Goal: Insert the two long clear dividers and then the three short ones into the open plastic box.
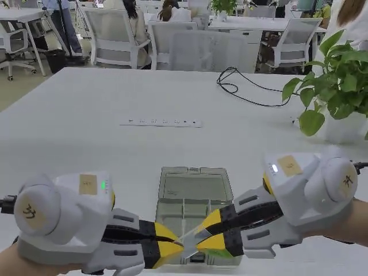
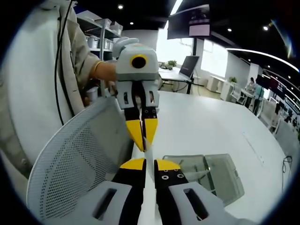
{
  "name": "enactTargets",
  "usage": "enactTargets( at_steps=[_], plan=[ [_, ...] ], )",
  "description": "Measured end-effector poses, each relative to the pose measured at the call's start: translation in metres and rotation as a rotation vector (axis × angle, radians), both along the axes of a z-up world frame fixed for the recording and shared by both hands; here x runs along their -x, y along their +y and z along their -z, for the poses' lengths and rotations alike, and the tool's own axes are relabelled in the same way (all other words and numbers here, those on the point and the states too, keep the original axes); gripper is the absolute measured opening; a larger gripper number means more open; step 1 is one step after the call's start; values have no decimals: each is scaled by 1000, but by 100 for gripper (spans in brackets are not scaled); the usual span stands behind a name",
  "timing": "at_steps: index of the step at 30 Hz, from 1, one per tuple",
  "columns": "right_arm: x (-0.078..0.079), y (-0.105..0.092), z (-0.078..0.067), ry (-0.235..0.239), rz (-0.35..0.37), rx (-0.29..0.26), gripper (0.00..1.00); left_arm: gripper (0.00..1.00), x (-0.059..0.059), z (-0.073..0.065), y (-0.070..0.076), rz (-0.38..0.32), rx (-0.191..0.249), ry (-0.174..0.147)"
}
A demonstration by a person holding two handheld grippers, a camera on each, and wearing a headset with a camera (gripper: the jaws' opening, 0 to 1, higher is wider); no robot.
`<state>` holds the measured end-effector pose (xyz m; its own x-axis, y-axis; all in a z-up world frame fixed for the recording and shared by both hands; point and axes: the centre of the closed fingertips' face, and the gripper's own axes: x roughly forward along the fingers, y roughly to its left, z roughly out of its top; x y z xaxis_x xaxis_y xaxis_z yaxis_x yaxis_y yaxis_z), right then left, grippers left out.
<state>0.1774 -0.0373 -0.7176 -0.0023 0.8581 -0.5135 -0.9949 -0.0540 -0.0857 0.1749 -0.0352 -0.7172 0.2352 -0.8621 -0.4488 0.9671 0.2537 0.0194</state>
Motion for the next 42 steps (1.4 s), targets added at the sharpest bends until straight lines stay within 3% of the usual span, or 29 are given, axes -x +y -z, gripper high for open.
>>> enactTargets(
  at_steps=[6, 13, 23, 32, 38, 42],
  plan=[
    [1, 1, -1, -9, -12, -2, 4, 0, -2, 0, 2, -5, 0, -7],
    [0, 0, 1, -28, -13, 9, 3, 0, -8, 2, 2, -28, 5, 5],
    [-6, -2, -4, -45, 18, 3, 3, 2, -16, -5, 2, -102, 62, 21],
    [-12, -7, -5, -61, 62, 11, 3, 21, -21, -9, 5, -184, 110, 28],
    [-19, -8, -3, -47, 120, 31, 2, 39, -22, -7, 11, -243, 122, 23],
    [-27, -7, -3, -50, 159, 26, 2, 49, -20, -3, 15, -283, 133, 42]
  ],
)
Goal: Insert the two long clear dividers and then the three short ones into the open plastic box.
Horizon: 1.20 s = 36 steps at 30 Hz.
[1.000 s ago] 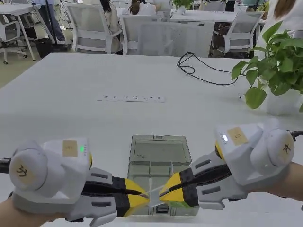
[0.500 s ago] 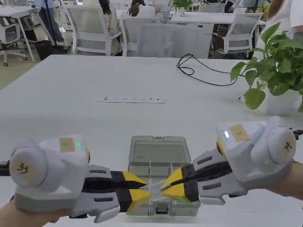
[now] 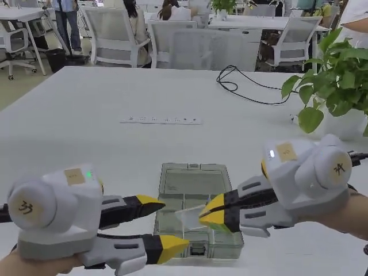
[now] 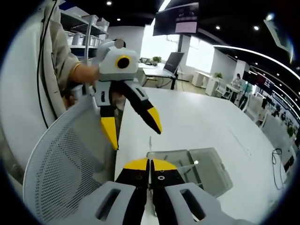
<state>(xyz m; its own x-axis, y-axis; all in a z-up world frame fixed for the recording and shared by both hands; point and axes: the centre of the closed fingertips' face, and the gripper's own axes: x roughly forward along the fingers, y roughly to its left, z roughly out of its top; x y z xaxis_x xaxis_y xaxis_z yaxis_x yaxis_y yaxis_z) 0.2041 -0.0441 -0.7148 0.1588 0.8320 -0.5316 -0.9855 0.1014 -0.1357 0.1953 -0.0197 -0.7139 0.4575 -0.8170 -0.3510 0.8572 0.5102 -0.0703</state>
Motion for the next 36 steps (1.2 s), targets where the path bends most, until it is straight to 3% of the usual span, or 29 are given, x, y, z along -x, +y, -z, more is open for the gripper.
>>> enactTargets(
  at_steps=[4, 11, 22, 36],
  plan=[
    [-9, 1, 4, -12, 24, 12, 2, 55, -2, 4, 5, -41, 16, 29],
    [-24, 3, 9, -24, 64, 26, 2, 70, -6, 5, 8, -89, 25, 37],
    [-41, 5, 23, -28, 87, 79, 2, 82, -9, 7, 10, -131, 45, 52],
    [-56, 12, 35, -23, 102, 110, 2, 85, -10, 11, 13, -148, 27, 51]
  ],
)
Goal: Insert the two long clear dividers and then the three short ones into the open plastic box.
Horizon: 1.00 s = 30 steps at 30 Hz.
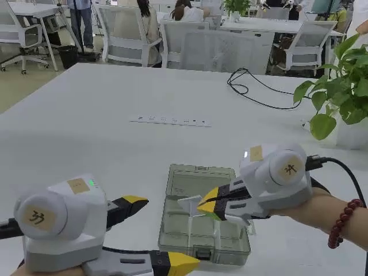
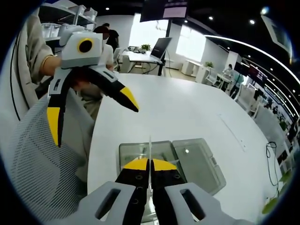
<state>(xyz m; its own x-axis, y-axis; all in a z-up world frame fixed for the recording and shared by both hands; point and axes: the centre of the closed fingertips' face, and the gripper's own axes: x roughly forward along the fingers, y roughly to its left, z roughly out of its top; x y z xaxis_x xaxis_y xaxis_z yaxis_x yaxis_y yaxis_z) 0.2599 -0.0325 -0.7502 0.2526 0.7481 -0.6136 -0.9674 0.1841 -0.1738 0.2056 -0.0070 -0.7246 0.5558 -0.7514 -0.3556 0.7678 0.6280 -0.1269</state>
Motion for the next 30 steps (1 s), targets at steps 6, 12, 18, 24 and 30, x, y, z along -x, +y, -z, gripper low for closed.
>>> enactTargets(
  at_steps=[6, 12, 18, 24, 30],
  plan=[
    [-4, 3, 6, 12, 3, 10, 2, 83, -1, 1, 3, -19, -9, 0],
    [-7, 3, 9, 24, 5, 20, 2, 83, -2, 1, 5, -25, -15, -2],
    [-6, 4, 13, 36, 2, 31, 3, 82, -1, 2, 4, -20, -17, 2],
    [-7, 5, 13, 50, 3, 42, 3, 82, -2, 2, 5, -21, -20, 1],
    [-10, 8, 13, 88, 3, 90, 3, 83, -2, 2, 5, -22, -18, -1]
  ],
)
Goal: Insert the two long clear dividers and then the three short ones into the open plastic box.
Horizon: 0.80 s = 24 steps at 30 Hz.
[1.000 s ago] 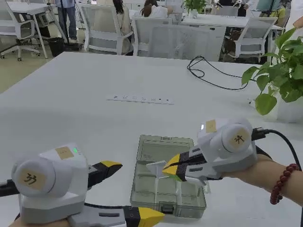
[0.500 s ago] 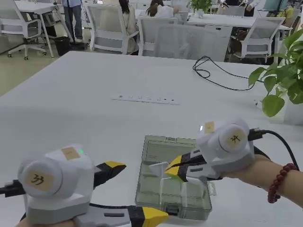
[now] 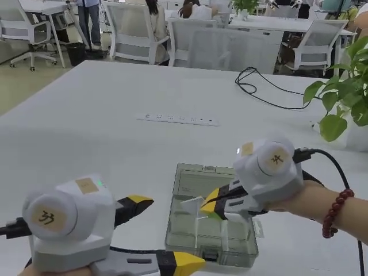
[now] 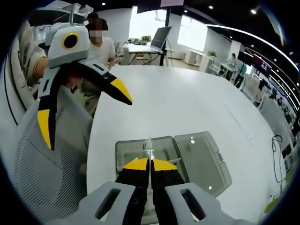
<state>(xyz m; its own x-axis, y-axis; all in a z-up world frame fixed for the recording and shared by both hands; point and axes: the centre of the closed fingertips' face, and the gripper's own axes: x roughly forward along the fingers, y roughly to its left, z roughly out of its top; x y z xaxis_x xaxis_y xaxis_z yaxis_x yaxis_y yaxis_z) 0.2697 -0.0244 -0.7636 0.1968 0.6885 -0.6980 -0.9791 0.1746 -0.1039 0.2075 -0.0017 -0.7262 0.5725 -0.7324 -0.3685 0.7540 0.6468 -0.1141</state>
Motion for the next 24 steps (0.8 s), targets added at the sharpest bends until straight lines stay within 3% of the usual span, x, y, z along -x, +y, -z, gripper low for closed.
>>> enactTargets(
  at_steps=[4, 7, 10, 16, 24],
  plan=[
    [2, 4, 2, 2, -41, 58, 3, 84, 0, -1, 0, -1, 7, -3],
    [3, 6, 3, -24, -107, 124, 2, 84, 0, -3, 0, -4, 19, -9],
    [1, 10, 3, -4, -89, 146, 2, 84, -1, -3, 0, -5, 19, -10],
    [3, 18, 5, -22, -143, 196, 2, 84, 0, -4, 0, -2, 14, -14],
    [2, 23, 11, -14, -158, 212, 2, 84, 0, -6, 1, -8, 16, -18]
  ],
)
